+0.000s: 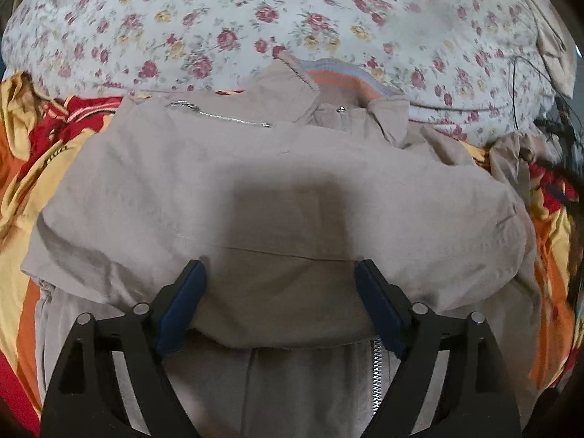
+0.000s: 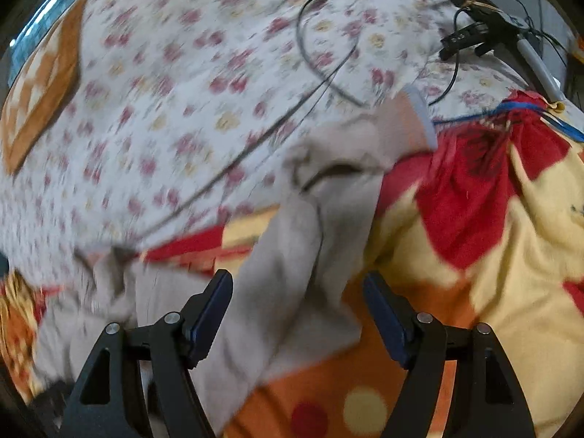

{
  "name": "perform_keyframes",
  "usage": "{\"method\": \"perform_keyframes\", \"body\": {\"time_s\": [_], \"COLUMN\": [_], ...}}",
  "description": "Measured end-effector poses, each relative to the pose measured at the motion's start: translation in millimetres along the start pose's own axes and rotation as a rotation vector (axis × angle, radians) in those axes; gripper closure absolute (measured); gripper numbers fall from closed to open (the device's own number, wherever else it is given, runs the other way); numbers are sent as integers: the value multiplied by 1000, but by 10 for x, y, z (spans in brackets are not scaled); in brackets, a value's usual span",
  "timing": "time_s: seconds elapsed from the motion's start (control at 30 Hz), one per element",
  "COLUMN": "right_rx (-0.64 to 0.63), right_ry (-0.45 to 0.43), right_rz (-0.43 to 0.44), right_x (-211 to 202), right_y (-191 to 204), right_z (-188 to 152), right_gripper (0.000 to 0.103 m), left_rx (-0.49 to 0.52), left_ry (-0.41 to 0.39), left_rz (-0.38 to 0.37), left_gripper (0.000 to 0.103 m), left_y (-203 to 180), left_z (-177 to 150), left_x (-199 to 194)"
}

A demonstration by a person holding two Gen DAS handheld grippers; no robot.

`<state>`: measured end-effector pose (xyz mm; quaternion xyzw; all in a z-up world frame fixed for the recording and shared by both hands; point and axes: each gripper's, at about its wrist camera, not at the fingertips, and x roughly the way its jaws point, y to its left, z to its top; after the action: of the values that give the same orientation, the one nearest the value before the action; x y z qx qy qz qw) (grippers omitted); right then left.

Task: Fold large clothes
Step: 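Grasp the other sleeve cuff with the right tool and lift it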

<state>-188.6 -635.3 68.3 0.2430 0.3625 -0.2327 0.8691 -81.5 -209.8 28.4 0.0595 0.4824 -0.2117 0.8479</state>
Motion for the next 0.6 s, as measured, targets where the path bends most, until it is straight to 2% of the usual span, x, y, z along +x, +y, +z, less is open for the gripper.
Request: {"method": "perform_keyframes", "body": {"time_s": [0.17, 0.33, 0.37, 0.4, 0.43, 0.47, 0.53, 0.6], "right_rx": [65, 181, 198, 198, 182, 164, 138, 82], "right_ry": [-44, -12, -21, -29, -26, -34, -106, -186], "right_rz": [15, -11, -11, -9, -11, -29, -13, 4], "right_x": [293, 778, 819, 833, 835, 792, 526, 113], "right_y": [-42, -191, -236, -262, -277, -286, -317, -330], "right_z": [376, 642, 670, 691, 717, 732, 746, 748], "right_gripper": [20, 22, 27, 60, 101, 100, 100, 101], "left_rx": [-7, 12, 14, 17, 20, 21, 15, 12], "left_ry": [-5, -16, -17, -18, -19, -21, -24, -16], "left_rz": [-14, -16, -14, -13, -14, -17, -25, -34], "left_gripper": [17, 13, 12, 12, 11, 11, 11, 11], "left_y": [33, 14, 8, 3, 0, 2, 18, 28], "left_z": [-4, -19, -21, -23, -24, -23, -20, -14], "left_x": [-7, 19, 22, 25, 28, 31, 31, 15]}}
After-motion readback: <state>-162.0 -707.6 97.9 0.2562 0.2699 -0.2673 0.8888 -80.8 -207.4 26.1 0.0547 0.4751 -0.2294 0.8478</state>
